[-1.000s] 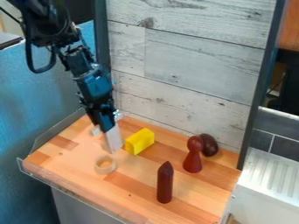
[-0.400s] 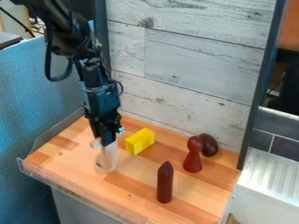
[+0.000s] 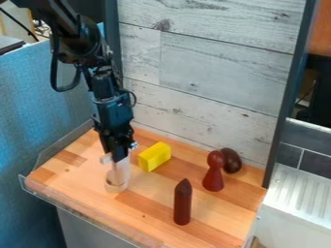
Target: Removed the T block and placed it on top of the hollow block
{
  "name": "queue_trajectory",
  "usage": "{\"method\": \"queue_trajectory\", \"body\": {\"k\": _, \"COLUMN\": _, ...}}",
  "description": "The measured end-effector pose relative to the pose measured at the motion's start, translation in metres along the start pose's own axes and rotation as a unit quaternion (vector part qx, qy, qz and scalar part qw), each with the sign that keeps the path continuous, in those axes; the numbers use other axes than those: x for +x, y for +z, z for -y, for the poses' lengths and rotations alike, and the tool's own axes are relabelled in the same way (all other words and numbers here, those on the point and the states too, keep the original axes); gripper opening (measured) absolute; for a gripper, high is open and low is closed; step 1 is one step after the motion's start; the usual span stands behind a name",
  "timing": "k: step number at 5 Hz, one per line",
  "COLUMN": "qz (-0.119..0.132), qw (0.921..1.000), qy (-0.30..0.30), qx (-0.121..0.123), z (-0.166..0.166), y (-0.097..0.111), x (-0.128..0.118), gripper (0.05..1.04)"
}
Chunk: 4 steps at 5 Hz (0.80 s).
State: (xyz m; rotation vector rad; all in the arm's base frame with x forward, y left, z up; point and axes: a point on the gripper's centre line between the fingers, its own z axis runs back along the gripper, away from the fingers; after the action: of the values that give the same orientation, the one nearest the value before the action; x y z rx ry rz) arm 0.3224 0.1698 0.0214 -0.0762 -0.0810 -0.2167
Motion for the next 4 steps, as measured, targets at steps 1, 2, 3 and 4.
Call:
{"method": "queue_trajectory", "body": {"k": 1, "qz": 0.005, "qw": 1.0000, "qy": -0.001, "qx": 0.000, "z": -0.0005, "y": 0.0013, "x": 0.0022, "gripper": 0.201}}
{"method": "queue_trajectory", "body": {"k": 2, "qz": 0.010, "qw": 0.9999, "qy": -0.002, "qx": 0.005, "z": -0.0033, "y": 0.0045, "x": 0.0057, "gripper": 0.201}}
{"method": "queue_trajectory", "body": {"k": 3, "qz": 0.009, "qw": 0.9999, "qy": 0.003, "qx": 0.004, "z": -0.0065, "y": 0.0019, "x": 0.0054, "gripper": 0.201}}
{"method": "queue_trajectory", "body": {"k": 4, "qz": 0.008, "qw": 0.9999, "qy": 0.008, "qx": 0.004, "z": -0.0100, "y": 0.0022, "x": 0.0022, "gripper": 0.201}}
